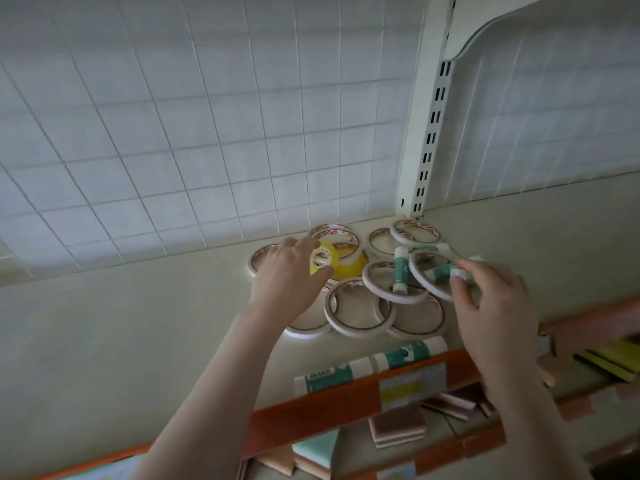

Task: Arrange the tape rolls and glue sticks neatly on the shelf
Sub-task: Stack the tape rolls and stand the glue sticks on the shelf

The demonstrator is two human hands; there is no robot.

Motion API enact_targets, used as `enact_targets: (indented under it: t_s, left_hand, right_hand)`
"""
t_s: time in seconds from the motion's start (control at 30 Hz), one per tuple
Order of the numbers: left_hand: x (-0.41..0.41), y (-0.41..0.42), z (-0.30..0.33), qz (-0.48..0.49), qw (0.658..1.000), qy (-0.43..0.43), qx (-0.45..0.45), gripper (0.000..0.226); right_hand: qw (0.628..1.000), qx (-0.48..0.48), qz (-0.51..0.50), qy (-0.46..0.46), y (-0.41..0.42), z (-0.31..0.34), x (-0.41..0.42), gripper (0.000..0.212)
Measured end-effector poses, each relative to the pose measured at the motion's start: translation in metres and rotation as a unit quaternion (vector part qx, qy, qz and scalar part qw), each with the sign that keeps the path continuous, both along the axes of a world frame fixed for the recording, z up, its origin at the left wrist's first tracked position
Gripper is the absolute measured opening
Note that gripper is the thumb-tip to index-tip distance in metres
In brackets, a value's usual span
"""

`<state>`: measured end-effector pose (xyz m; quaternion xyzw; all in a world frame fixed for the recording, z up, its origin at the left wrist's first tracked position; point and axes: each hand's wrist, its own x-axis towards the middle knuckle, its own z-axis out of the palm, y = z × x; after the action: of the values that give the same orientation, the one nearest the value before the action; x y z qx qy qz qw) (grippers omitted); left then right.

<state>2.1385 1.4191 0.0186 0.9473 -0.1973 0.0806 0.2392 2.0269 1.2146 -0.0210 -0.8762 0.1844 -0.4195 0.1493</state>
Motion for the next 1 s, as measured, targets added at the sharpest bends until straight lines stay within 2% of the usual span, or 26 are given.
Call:
enact_targets:
  t_s: [0.1, 0.3, 0.43, 0.57, 0.87, 1.0]
  left_hand:
    - [0.01, -0.017, -0.001, -0.009, 1.0, 0.005, 0.016, 0.05]
    - [0.018, -0.029, -0.007, 0.008, 0.999, 0.01, 0.031, 0.056]
    - [0.023, -0.032, -0.01, 0.029, 0.999, 0.014, 0.033, 0.05]
    - [0.025, -0.028, -0.018, 0.057, 0.998, 0.027, 0.023, 0.051]
    - [0.027, -0.016, -0.014, 0.091, 0.995, 0.031, -0.023, 0.061]
    - [0.025, -0.014, -0.006, 0.078, 0.995, 0.017, -0.06, 0.061]
  right_hand:
    - [0.999, 0.014, -0.03, 0.029, -0.017, 0.007, 0.004, 0.028]
    - [0.984, 0.058, -0.051, 0.159, -0.038, 0.014, 0.011, 0.039]
    - [0.978, 0.09, -0.023, 0.185, -0.053, 0.014, 0.023, 0.035]
    - [0.972, 0.075, -0.008, 0.222, -0.061, 0.017, 0.03, 0.032]
    - [0.972, 0.191, 0.082, 0.114, -0.072, 0.012, 0.039, 0.027]
    - [0.962, 0.224, 0.14, 0.07, -0.073, 0.017, 0.042, 0.015]
